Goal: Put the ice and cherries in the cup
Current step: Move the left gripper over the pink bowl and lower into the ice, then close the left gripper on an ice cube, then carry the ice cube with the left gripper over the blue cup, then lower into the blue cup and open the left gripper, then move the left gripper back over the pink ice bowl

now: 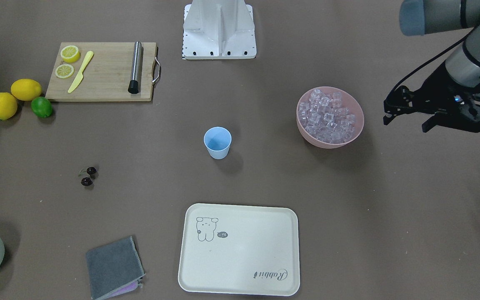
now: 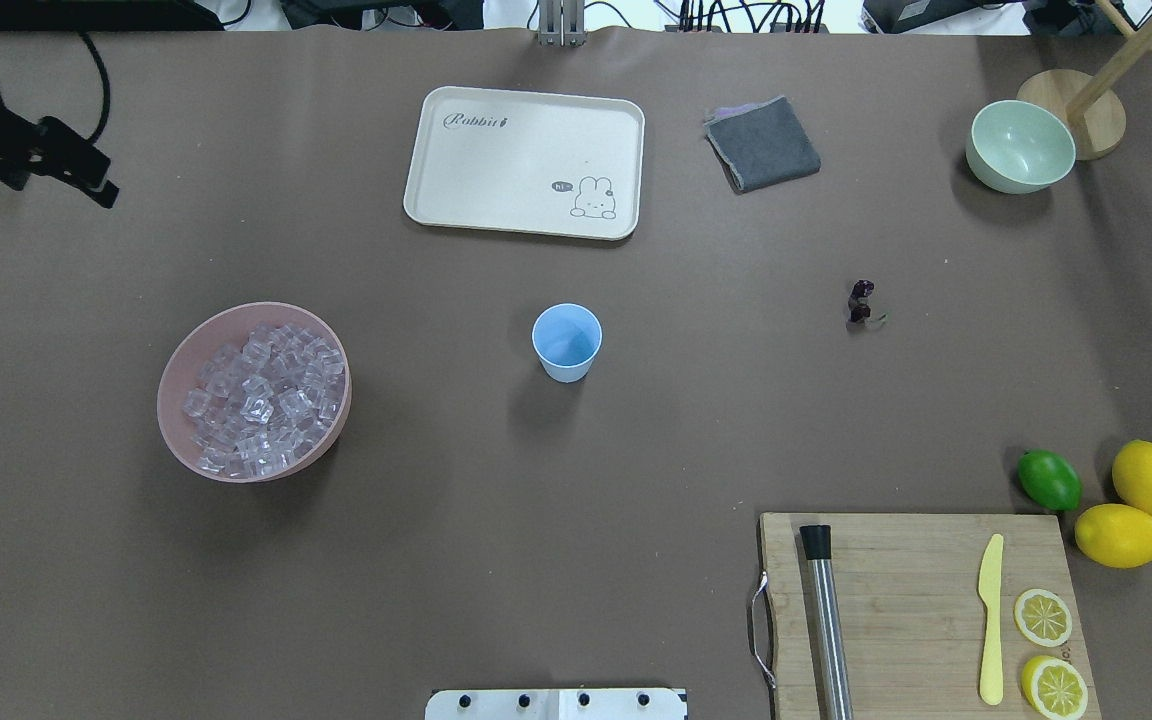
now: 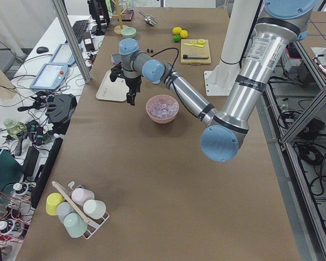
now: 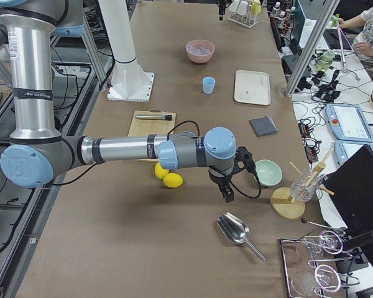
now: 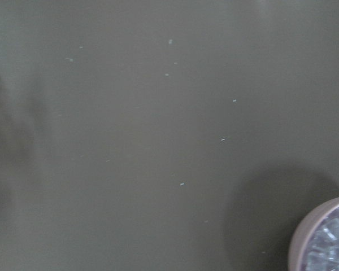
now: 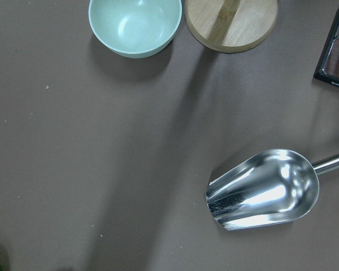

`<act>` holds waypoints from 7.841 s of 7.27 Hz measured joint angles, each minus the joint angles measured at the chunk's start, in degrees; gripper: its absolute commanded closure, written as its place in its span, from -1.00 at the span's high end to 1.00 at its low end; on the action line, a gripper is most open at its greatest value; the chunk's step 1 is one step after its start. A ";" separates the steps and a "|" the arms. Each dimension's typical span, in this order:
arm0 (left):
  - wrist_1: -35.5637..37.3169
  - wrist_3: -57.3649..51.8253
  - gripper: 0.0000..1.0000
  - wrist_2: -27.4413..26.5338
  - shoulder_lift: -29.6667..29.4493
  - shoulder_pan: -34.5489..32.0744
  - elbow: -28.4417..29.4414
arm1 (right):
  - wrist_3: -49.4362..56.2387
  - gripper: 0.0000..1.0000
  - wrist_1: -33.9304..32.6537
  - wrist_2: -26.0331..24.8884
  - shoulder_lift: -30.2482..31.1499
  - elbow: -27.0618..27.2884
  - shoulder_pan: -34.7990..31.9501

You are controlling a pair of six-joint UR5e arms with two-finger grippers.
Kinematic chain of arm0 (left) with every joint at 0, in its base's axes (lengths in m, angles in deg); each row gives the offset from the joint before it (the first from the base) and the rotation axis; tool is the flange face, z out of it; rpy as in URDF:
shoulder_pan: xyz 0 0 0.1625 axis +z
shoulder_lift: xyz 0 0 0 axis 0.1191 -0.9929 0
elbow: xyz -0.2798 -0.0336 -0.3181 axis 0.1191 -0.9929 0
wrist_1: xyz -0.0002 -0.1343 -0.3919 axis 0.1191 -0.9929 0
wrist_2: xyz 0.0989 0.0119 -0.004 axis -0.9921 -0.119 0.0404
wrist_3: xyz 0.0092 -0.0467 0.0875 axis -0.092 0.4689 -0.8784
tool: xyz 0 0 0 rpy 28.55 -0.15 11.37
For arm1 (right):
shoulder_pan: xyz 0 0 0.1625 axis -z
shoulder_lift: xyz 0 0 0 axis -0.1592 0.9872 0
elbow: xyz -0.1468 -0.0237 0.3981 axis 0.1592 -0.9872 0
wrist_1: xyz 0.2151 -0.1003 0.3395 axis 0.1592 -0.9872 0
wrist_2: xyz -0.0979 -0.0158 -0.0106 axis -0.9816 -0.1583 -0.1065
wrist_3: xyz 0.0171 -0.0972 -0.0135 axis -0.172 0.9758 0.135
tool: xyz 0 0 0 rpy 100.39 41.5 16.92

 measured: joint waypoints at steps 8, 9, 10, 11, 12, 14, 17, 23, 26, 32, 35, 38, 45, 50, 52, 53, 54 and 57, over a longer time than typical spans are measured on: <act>-3.97 19.93 0.93 -13.55 1.86 20.15 -1.81 | -2.47 0.98 -0.17 -0.05 -6.15 -2.37 3.51; -6.21 23.14 0.93 -14.76 2.57 22.55 -1.18 | -2.47 0.98 -0.15 -0.40 -6.70 -2.84 3.50; -8.02 25.36 0.93 -16.18 3.09 24.11 -0.76 | -2.44 0.98 0.01 -0.59 -6.67 -2.86 3.42; -9.76 26.34 0.93 -16.82 3.94 24.89 -0.38 | -2.40 0.98 0.08 -0.77 -6.58 -2.91 3.35; -12.52 26.82 0.94 -16.95 5.57 25.31 -0.01 | -2.36 0.98 0.13 -0.96 -6.33 -2.78 3.19; -17.75 28.13 0.93 -16.75 8.32 25.95 0.94 | -2.34 0.98 0.20 -1.10 -3.97 0.06 2.47; -21.60 31.18 0.77 -16.69 9.18 27.81 1.65 | -2.23 0.98 0.20 -1.20 -0.56 3.85 1.54; -21.96 30.94 -0.50 -16.59 9.22 27.98 1.40 | -1.80 0.99 0.28 -1.36 0.68 4.16 1.51; -21.77 30.69 -1.00 -16.07 9.34 26.87 0.37 | -2.08 0.98 0.25 -1.31 0.20 4.36 1.53; -3.45 26.66 -1.00 -15.44 -15.75 23.11 4.19 | -2.52 0.98 0.13 -0.68 -0.40 4.17 2.91; -12.42 31.67 -1.00 -21.65 -25.06 27.69 18.02 | -2.49 0.98 0.09 -0.62 -0.60 4.00 3.07; -20.48 32.65 -1.00 -25.46 -28.12 31.17 27.04 | -2.44 0.98 0.11 0.04 -0.53 4.08 3.03; -21.92 32.99 -1.00 -25.57 -28.42 31.85 25.21 | -2.37 0.99 0.13 0.09 -0.57 3.84 3.03; -22.02 33.79 0.94 -25.54 -27.78 32.22 24.98 | -2.36 0.98 0.14 0.05 0.00 3.88 3.03; -21.84 34.86 0.95 -24.27 -23.09 30.49 19.06 | -2.36 0.99 0.13 0.08 -0.06 3.88 3.03; -21.36 35.02 0.95 -20.82 -16.81 27.33 12.43 | -2.38 0.98 0.13 0.07 -0.14 3.87 3.03; -20.75 35.25 0.95 -17.13 -9.53 23.93 5.88 | -2.40 0.98 0.13 0.07 -0.04 3.89 3.03; -19.53 41.58 0.95 -14.44 7.01 20.37 -3.82 | -2.25 0.99 0.15 0.07 0.08 4.02 3.03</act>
